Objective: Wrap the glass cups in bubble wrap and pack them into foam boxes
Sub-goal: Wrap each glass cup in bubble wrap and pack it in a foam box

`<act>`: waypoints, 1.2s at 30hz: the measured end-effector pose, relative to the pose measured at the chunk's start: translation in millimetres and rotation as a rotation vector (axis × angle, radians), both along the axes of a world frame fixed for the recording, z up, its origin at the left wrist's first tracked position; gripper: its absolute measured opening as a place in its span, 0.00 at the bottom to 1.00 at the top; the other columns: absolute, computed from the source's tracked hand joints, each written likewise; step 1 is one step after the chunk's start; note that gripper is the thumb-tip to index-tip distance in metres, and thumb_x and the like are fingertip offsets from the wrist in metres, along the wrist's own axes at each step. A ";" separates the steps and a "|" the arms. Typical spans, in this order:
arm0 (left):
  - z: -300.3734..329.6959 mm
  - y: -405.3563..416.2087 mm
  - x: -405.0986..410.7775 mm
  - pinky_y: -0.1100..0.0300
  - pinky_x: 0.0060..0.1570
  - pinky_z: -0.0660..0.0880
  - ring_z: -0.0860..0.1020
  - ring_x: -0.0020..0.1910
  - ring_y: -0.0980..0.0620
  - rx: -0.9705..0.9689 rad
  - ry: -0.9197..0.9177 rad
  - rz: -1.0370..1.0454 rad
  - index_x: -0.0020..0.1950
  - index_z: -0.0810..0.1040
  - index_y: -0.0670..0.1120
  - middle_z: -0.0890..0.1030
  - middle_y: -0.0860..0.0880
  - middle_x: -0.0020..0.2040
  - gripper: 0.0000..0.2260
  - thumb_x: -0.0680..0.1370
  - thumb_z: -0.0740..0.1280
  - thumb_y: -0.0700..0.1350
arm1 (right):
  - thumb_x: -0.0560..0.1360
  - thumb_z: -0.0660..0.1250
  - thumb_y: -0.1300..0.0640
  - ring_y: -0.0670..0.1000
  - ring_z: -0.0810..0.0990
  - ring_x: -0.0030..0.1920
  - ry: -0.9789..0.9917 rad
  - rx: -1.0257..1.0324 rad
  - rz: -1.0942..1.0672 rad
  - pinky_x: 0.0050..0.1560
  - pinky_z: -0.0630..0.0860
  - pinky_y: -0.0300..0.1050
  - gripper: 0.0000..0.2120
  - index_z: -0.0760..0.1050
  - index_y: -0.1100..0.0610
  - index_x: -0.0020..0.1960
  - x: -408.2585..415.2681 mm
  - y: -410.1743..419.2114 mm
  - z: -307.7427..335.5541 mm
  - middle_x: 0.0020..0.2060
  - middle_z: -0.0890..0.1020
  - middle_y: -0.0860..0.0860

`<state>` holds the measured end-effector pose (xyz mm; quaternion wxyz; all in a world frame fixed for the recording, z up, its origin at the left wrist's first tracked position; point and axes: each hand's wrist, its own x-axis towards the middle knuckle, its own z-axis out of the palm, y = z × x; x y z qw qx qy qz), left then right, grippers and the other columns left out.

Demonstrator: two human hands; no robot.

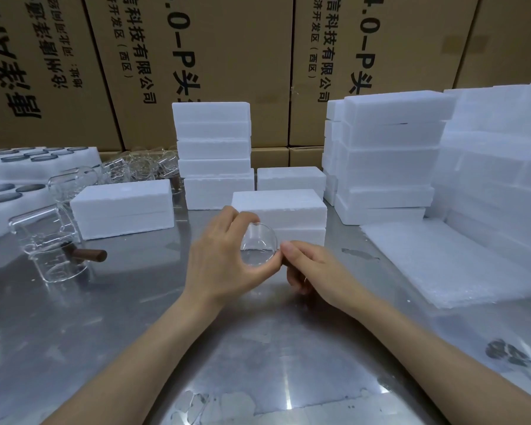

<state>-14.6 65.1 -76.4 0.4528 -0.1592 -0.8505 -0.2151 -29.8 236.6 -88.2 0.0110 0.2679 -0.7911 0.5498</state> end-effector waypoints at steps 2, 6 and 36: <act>-1.5 -0.5 -1.9 0.59 0.35 0.72 0.74 0.43 0.54 0.013 -0.021 -0.021 0.52 0.77 0.47 0.74 0.54 0.46 0.23 0.69 0.66 0.64 | 0.78 0.56 0.41 0.44 0.66 0.24 -0.037 -0.033 0.011 0.28 0.65 0.36 0.18 0.71 0.53 0.38 0.6 -0.7 2.7 0.22 0.69 0.44; -4.9 -0.2 -3.2 0.62 0.47 0.73 0.73 0.51 0.58 0.125 -0.214 -0.160 0.60 0.73 0.52 0.72 0.57 0.53 0.25 0.69 0.67 0.64 | 0.80 0.56 0.47 0.44 0.63 0.24 -0.121 -0.104 0.008 0.27 0.62 0.38 0.16 0.71 0.53 0.38 2.0 -3.6 5.0 0.23 0.65 0.43; -4.1 36.7 -18.3 0.72 0.37 0.71 0.76 0.36 0.67 1.100 -0.582 -0.345 0.42 0.80 0.45 0.81 0.59 0.37 0.12 0.72 0.74 0.54 | 0.81 0.58 0.53 0.44 0.62 0.24 -0.106 -0.080 -0.080 0.28 0.61 0.39 0.16 0.74 0.59 0.38 -7.7 3.7 0.3 0.21 0.65 0.44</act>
